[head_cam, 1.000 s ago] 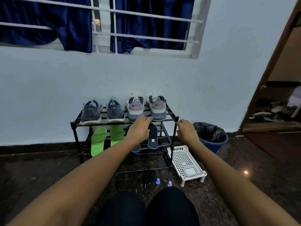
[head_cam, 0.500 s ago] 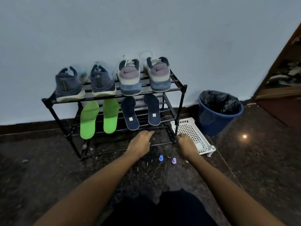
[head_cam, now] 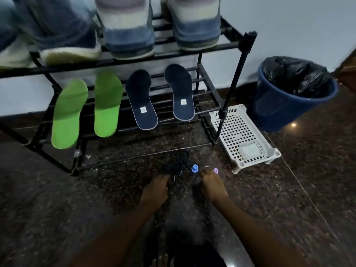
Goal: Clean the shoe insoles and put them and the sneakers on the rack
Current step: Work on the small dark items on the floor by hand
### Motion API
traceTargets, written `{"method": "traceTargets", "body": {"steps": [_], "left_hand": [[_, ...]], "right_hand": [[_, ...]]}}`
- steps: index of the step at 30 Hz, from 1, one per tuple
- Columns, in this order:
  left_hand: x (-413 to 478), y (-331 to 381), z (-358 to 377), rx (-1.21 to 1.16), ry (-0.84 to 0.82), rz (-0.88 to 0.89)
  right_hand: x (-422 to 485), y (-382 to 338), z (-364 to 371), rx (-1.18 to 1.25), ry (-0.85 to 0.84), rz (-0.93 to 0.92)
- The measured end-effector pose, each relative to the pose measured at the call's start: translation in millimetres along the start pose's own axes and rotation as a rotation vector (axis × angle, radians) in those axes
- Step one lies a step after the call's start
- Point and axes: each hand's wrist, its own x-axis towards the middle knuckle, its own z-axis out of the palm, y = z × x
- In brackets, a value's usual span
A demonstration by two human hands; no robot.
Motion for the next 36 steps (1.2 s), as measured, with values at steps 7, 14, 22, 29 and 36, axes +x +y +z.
{"method": "traceTargets", "body": {"steps": [7,14,22,29,36], "left_hand": [[28,-18,36,-0.084,0.073,-0.132],[37,-32,51,-0.110,0.194,-0.144],[41,-40,45,-0.326,0.215,-0.351],[38,-36,32,-0.459,0.310,-0.403],[25,-16,2,-0.682,0.305,-0.342]], "right_hand": [[31,-17,38,0.033,0.079,-0.149],[40,-40,69,-0.009,0.077,-0.247],[32,-39,85,0.232,0.126,-0.060],[34,-72,70,0.431,0.228,-0.036],[41,-85,57,0.539,0.195,-0.152]]}}
